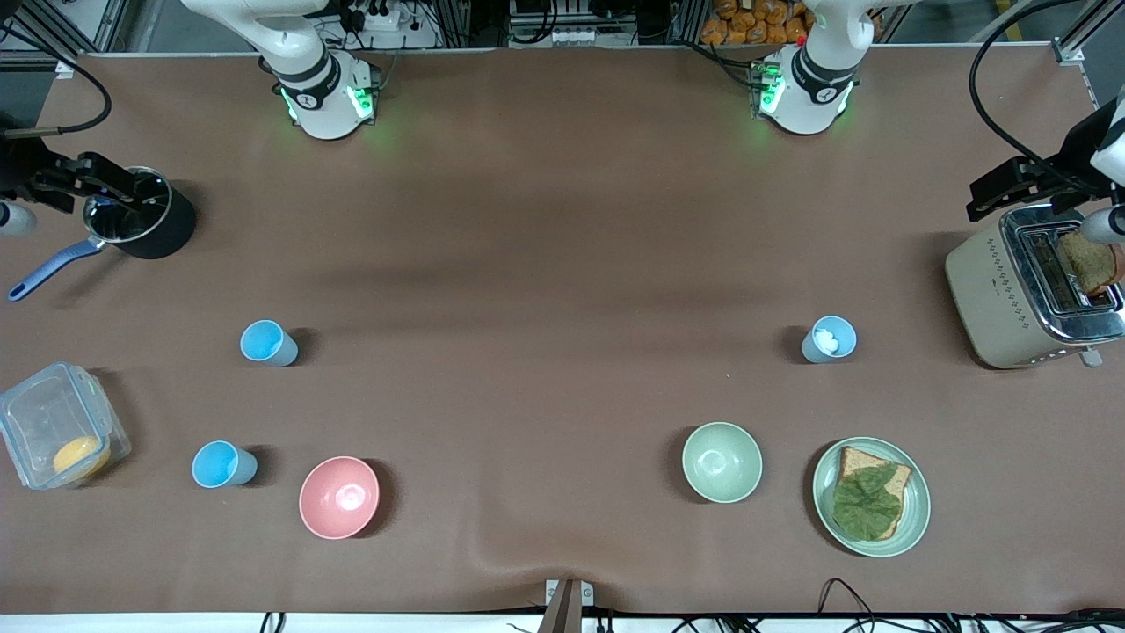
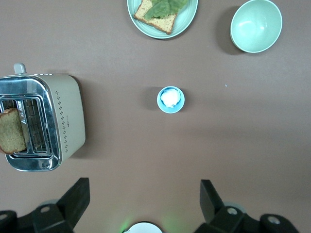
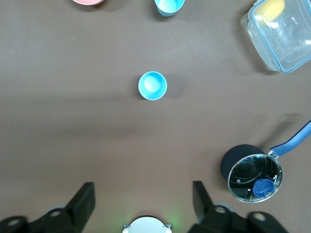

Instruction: Stack blue cups with both arms

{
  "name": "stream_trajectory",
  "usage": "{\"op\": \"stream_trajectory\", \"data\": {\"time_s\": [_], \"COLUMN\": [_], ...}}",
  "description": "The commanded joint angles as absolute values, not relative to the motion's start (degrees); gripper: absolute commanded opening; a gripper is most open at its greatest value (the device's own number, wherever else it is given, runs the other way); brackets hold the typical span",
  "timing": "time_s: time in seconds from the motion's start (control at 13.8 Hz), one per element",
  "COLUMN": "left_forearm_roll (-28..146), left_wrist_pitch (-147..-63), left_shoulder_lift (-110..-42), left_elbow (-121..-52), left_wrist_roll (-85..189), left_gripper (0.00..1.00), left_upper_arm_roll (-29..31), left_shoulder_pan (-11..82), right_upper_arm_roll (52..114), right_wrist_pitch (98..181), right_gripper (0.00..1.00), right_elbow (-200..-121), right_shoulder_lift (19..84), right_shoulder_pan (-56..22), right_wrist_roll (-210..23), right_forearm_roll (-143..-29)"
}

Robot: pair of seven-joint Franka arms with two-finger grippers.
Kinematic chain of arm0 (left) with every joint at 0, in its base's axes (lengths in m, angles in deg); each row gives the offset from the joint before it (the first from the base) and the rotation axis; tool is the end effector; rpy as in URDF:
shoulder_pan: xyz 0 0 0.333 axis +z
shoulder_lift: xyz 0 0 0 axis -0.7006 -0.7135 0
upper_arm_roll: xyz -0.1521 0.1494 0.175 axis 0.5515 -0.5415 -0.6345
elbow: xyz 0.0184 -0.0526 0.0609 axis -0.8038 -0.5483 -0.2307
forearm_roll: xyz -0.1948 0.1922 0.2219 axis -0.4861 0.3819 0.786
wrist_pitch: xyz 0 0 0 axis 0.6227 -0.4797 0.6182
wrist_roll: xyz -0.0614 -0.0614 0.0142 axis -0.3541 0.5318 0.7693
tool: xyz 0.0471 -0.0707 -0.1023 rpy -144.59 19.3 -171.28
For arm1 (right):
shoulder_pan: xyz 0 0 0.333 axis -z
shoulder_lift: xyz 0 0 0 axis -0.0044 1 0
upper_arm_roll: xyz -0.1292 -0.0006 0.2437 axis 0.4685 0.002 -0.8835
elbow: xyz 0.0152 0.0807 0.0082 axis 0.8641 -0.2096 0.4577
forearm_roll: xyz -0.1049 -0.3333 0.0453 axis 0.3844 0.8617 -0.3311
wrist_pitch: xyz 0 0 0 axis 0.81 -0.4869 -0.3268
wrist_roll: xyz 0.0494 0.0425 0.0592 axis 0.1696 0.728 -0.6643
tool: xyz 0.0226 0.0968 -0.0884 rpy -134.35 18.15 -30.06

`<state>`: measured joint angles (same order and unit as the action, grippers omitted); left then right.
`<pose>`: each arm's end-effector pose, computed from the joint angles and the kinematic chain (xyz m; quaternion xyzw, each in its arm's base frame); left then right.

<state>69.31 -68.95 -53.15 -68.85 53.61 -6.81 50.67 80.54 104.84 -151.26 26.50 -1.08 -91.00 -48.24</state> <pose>0.5048 -0.0322 0.5810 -0.9988 -0.0321 0.0342 0.0140 0.4852 -0.0158 0.5611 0.9978 0.0058 -0.0652 0.0062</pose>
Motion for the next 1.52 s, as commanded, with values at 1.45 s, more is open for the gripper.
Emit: {"op": "stream_trajectory", "data": {"time_s": [1.45], "left_forearm_roll": [70.65], "left_wrist_pitch": [-113.46], "left_shoulder_lift": [-62.3], "left_elbow": [-103.45], "left_wrist_roll": [51.21], "left_gripper": [1.0], "left_upper_arm_roll": [-7.35], "left_shoulder_pan": [53.97], "right_upper_arm_roll": [79.97], "right_wrist_pitch": [118.61], "right_gripper": [1.0], "right_elbow": [-166.95], "right_shoulder_lift": [32.5], "right_shoulder_pan": [2.01], "right_wrist_roll": [-90.64], "right_forearm_roll": [-48.31]}}
